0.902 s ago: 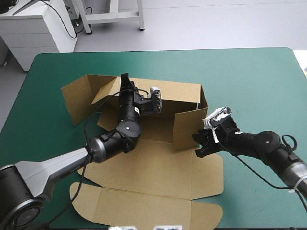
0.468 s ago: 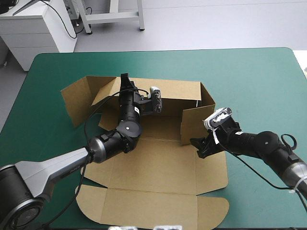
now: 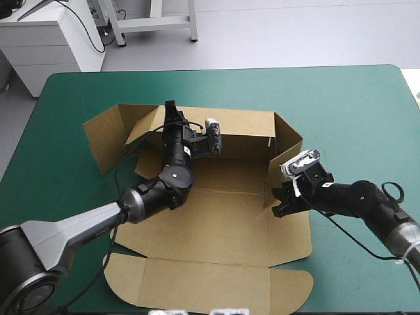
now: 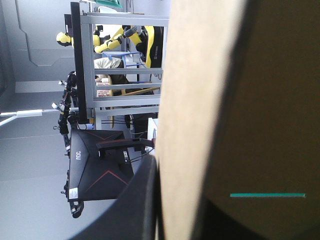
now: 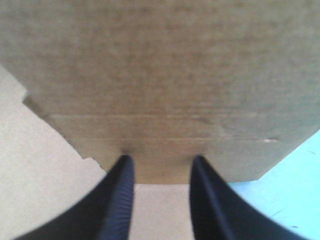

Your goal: Fold the box

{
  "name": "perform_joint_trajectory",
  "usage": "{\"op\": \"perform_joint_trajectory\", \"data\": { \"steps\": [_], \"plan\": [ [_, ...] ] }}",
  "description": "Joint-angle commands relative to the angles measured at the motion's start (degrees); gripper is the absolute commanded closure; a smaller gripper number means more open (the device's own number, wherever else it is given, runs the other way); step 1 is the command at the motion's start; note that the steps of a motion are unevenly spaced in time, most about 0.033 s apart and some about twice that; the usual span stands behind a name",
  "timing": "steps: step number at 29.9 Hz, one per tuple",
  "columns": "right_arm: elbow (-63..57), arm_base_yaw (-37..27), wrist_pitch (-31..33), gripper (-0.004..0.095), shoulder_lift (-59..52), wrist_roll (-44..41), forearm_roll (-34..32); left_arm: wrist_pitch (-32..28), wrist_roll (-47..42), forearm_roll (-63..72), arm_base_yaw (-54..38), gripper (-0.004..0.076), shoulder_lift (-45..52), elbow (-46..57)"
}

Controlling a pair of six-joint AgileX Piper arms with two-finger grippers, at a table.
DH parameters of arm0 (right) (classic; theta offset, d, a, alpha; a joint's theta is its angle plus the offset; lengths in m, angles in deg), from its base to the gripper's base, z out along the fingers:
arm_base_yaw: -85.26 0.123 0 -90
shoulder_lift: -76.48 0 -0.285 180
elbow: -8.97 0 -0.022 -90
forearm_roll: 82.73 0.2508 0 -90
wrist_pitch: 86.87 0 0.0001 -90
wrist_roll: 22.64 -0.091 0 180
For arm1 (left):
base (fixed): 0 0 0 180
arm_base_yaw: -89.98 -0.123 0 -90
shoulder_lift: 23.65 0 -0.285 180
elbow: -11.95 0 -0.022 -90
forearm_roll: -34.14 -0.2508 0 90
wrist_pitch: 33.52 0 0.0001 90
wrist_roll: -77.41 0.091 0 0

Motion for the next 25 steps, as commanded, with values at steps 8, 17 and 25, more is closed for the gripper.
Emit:
{"op": "perform_joint_trajectory", "data": {
  "steps": [8, 17, 25],
  "plan": [
    [7.1, 0.0, 1.2, 0.0906, -6.0, -12.1, 2.8, 0.0, -1.4, -1.1, 0.5, 0.0732, 2.2, -1.6],
    [24.4, -0.2, 1.9, 0.0906, -5.2, -36.7, -16.8, -0.2, -1.4, -1.1, 0.5, 0.0732, 2.2, -1.6],
    [41.2, -7.0, 5.1, 0.0908, 6.1, -44.8, -23.8, -0.2, -1.4, -1.0, 0.5, 0.0732, 2.2, -1.6]
  ]
}}
